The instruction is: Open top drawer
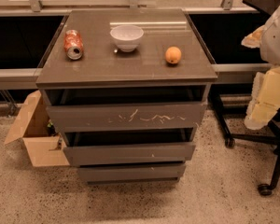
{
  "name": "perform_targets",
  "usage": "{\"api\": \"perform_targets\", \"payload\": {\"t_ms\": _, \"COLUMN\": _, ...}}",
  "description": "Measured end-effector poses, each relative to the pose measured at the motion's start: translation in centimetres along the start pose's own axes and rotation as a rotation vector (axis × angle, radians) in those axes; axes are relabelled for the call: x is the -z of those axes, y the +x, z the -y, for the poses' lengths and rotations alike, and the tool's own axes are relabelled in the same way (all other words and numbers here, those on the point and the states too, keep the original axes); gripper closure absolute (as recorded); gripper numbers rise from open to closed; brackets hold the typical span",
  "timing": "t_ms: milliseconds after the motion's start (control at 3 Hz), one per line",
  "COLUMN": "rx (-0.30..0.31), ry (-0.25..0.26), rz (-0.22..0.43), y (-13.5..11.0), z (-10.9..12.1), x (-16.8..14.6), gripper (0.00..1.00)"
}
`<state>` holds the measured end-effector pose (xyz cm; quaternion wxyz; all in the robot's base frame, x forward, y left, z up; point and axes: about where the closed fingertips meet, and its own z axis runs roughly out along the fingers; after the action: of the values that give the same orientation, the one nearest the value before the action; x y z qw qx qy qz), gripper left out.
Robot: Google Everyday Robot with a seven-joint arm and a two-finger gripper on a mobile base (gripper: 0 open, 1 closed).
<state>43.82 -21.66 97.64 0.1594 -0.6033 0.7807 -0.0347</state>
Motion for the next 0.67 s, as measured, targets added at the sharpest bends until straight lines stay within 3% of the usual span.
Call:
{"api": "perform_targets", "payload": {"t_ms": 333, "rx": 0.011, "ry": -0.001, "rz": 0.006, "y": -0.1, "z": 0.0, "x": -0.4, "gripper": 0.00}}
{"api": "perform_targets", "payload": {"t_ms": 667, "rx": 0.064, "ry": -0.026, "rz": 0.029, "y": -0.4, "z": -0.1, "x": -3.2, "gripper": 0.00}}
